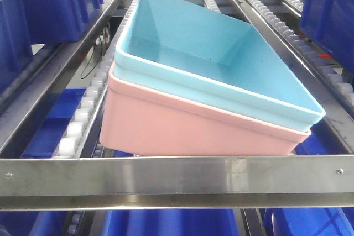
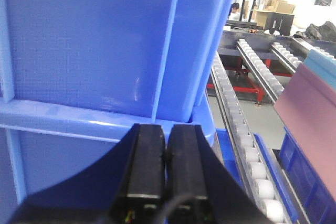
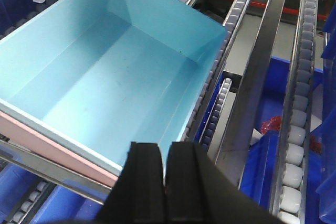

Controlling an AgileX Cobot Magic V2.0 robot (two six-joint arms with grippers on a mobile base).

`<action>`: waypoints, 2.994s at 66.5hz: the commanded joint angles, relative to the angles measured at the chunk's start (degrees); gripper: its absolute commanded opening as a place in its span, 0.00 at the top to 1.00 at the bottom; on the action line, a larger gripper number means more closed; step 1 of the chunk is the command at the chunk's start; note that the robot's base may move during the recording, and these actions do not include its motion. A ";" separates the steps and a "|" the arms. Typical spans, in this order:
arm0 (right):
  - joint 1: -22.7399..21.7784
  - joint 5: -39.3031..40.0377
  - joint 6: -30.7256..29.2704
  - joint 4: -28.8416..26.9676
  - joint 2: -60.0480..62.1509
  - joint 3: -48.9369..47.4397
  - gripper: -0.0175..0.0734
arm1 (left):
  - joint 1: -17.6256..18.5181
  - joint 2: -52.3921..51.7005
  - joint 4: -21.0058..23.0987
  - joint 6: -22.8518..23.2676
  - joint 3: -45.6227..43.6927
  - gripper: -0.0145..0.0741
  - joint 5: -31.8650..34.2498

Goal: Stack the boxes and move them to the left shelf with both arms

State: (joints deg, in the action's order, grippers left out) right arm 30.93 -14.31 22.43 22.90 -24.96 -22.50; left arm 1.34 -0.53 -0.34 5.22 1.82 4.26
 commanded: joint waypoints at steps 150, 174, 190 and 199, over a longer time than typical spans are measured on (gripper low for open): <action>-33.21 16.49 -20.21 -21.20 25.45 23.02 0.75 | 2.08 -1.03 -0.87 -0.22 1.60 0.84 0.00; -33.21 15.36 -20.21 -21.20 26.71 23.11 0.75 | 2.08 -0.92 -0.87 -0.22 1.60 0.84 0.00; -33.21 15.36 -20.21 -21.20 26.71 23.11 0.75 | 2.08 -0.92 -0.87 -0.22 1.60 0.84 0.00; -33.21 15.36 -20.21 -21.20 26.71 23.11 0.75 | 2.08 -0.92 -0.87 -0.22 1.60 0.84 0.00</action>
State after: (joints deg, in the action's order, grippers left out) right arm -1.85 -4.36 2.75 1.59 0.57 1.62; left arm 3.05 -0.53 -1.11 5.13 1.82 -0.55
